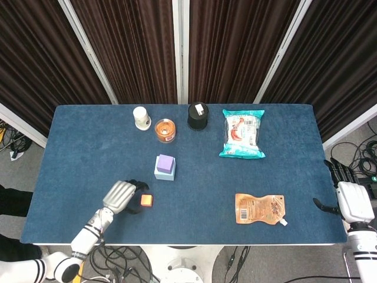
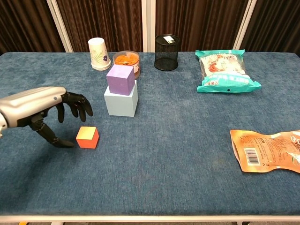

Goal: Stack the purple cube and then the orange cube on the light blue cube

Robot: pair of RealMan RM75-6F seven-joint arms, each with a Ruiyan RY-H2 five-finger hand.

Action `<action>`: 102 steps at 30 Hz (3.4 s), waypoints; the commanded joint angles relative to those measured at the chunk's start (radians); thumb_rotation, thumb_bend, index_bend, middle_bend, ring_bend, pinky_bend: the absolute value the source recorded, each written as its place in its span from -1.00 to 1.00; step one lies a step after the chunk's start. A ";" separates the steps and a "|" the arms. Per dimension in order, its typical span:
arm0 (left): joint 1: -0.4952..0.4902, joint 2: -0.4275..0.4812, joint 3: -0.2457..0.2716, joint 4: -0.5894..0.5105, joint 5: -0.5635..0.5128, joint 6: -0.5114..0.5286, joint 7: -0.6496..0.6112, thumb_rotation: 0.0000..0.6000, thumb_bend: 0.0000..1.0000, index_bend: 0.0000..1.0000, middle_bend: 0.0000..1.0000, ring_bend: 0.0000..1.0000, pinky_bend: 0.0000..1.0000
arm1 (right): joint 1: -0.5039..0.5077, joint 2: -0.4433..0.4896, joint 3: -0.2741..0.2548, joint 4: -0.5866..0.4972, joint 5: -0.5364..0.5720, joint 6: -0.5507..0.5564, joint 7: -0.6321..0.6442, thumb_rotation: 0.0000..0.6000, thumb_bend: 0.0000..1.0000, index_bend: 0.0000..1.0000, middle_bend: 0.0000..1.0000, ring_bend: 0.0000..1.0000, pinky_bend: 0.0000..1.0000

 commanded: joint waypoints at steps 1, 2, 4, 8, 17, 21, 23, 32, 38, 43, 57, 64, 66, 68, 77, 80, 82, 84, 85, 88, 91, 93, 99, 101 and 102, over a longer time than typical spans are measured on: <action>-0.001 -0.019 -0.011 0.011 -0.017 -0.008 0.015 1.00 -0.77 -0.19 -0.01 -0.23 -0.02 | -0.001 0.000 -0.001 -0.001 -0.002 0.002 0.001 1.00 -0.76 -1.00 -1.00 -1.00 -1.00; -0.002 -0.023 -0.013 0.014 -0.020 -0.010 0.018 1.00 -0.77 -0.18 -0.01 -0.23 -0.02 | -0.001 0.001 -0.001 -0.001 -0.003 0.003 0.002 1.00 -0.76 -1.00 -1.00 -1.00 -1.00; -0.002 -0.032 -0.017 0.022 -0.027 -0.013 0.024 1.00 -0.76 -0.19 -0.01 -0.23 -0.02 | -0.002 0.002 -0.001 -0.001 -0.003 0.005 0.005 1.00 -0.76 -1.00 -1.00 -1.00 -1.00; -0.002 -0.050 -0.022 0.030 -0.038 -0.018 0.029 1.00 -0.75 -0.19 0.01 -0.23 -0.02 | -0.002 0.003 0.000 0.001 -0.001 0.004 0.009 1.00 -0.76 -1.00 -1.00 -1.00 -1.00; -0.001 -0.084 -0.032 0.046 -0.043 -0.018 0.031 1.00 -0.70 -0.19 0.10 -0.19 0.05 | 0.003 0.005 0.001 0.003 0.005 -0.005 0.012 1.00 -0.76 -1.00 -1.00 -1.00 -1.00; -0.002 -0.095 -0.037 0.056 -0.046 -0.019 0.028 1.00 -0.66 -0.19 0.12 -0.17 0.08 | 0.002 0.006 0.001 0.002 0.006 -0.004 0.014 1.00 -0.76 -1.00 -1.00 -1.00 -1.00; -0.002 -0.101 -0.038 0.062 -0.049 -0.022 0.026 1.00 -0.62 -0.19 0.14 -0.16 0.09 | 0.002 0.006 0.001 0.003 0.007 -0.004 0.014 1.00 -0.76 -1.00 -1.00 -1.00 -1.00; 0.006 -0.116 -0.030 0.079 -0.024 -0.007 0.006 1.00 -0.48 -0.19 0.21 -0.11 0.14 | 0.007 0.004 0.001 0.006 0.016 -0.014 0.008 1.00 -0.76 -1.00 -1.00 -1.00 -1.00; 0.014 -0.099 -0.031 0.078 -0.019 0.003 0.002 1.00 -0.39 -0.18 0.23 -0.09 0.16 | 0.008 0.002 0.001 0.009 0.021 -0.017 0.007 1.00 -0.76 -1.00 -1.00 -1.00 -1.00; 0.028 -0.022 -0.040 0.038 -0.021 0.026 0.001 1.00 -0.38 -0.18 0.23 -0.09 0.16 | 0.009 0.003 0.002 0.011 0.024 -0.020 0.010 1.00 -0.76 -1.00 -1.00 -1.00 -1.00; -0.020 0.272 -0.144 -0.046 -0.071 -0.002 0.043 1.00 -0.38 -0.19 0.23 -0.09 0.15 | -0.006 0.001 0.005 0.009 -0.012 0.031 0.030 1.00 -0.76 -1.00 -1.00 -1.00 -1.00; -0.135 0.340 -0.224 -0.028 -0.061 -0.117 -0.035 1.00 -0.38 -0.20 0.23 -0.09 0.15 | -0.004 -0.004 0.006 0.014 -0.004 0.027 0.015 1.00 -0.76 -1.00 -1.00 -1.00 -1.00; -0.164 0.347 -0.233 -0.025 -0.053 -0.148 -0.058 1.00 -0.38 -0.20 0.23 -0.09 0.15 | -0.004 -0.006 0.004 0.012 -0.007 0.027 0.010 1.00 -0.76 -1.00 -1.00 -1.00 -1.00; -0.189 0.350 -0.239 -0.034 -0.051 -0.178 -0.078 1.00 -0.38 -0.20 0.23 -0.09 0.15 | -0.005 -0.007 0.005 0.011 -0.012 0.033 0.012 1.00 -0.76 -1.00 -1.00 -1.00 -1.00; -0.266 0.312 -0.227 -0.050 -0.023 -0.238 -0.105 1.00 -0.38 -0.20 0.23 -0.09 0.15 | -0.016 -0.002 0.005 -0.001 -0.037 0.062 0.027 1.00 -0.76 -1.00 -1.00 -1.00 -1.00; -0.285 0.300 -0.223 -0.054 -0.023 -0.256 -0.122 1.00 -0.38 -0.20 0.23 -0.09 0.15 | -0.024 -0.011 0.022 -0.015 -0.016 0.100 -0.013 1.00 -0.76 -1.00 -1.00 -1.00 -1.00; -0.294 0.293 -0.220 -0.059 -0.017 -0.259 -0.130 1.00 -0.38 -0.20 0.23 -0.09 0.14 | -0.025 -0.022 0.030 -0.024 -0.005 0.117 -0.040 1.00 -0.76 -1.00 -1.00 -1.00 -1.00; -0.303 0.288 -0.218 -0.061 -0.011 -0.259 -0.132 1.00 -0.38 -0.20 0.23 -0.09 0.15 | -0.025 -0.025 0.029 -0.028 -0.008 0.120 -0.048 1.00 -0.76 -1.00 -1.00 -1.00 -1.00; -0.309 0.285 -0.216 -0.061 -0.008 -0.261 -0.131 1.00 -0.38 -0.20 0.23 -0.09 0.14 | -0.026 -0.025 0.027 -0.029 -0.010 0.118 -0.051 1.00 -0.76 -1.00 -1.00 -1.00 -1.00; -0.327 0.275 -0.219 -0.061 -0.009 -0.267 -0.127 1.00 -0.38 -0.20 0.23 -0.09 0.14 | -0.025 -0.023 0.027 -0.029 -0.008 0.112 -0.046 1.00 -0.76 -1.00 -1.00 -1.00 -1.00; -0.346 0.266 -0.224 -0.065 -0.014 -0.272 -0.120 1.00 -0.38 -0.20 0.23 -0.09 0.14 | -0.024 -0.019 0.028 -0.028 -0.007 0.107 -0.036 1.00 -0.76 -1.00 -1.00 -1.00 -1.00; -0.358 0.260 -0.226 -0.065 -0.018 -0.279 -0.115 1.00 -0.38 -0.20 0.23 -0.09 0.14 | -0.024 -0.018 0.028 -0.027 -0.008 0.105 -0.033 1.00 -0.76 -1.00 -1.00 -1.00 -1.00; -0.399 0.225 -0.229 -0.036 -0.048 -0.312 -0.108 1.00 -0.38 -0.20 0.23 -0.09 0.14 | -0.024 -0.014 0.026 -0.026 -0.018 0.101 -0.021 1.00 -0.76 -1.00 -1.00 -1.00 -1.00; -0.410 0.206 -0.225 -0.017 -0.050 -0.318 -0.109 1.00 -0.38 -0.20 0.23 -0.09 0.14 | -0.023 -0.012 0.026 -0.025 -0.016 0.097 -0.017 1.00 -0.76 -1.00 -1.00 -1.00 -1.00; -0.415 0.198 -0.225 -0.004 -0.051 -0.321 -0.113 1.00 -0.38 -0.20 0.23 -0.09 0.14 | -0.023 -0.011 0.027 -0.025 -0.016 0.096 -0.014 1.00 -0.76 -1.00 -1.00 -1.00 -1.00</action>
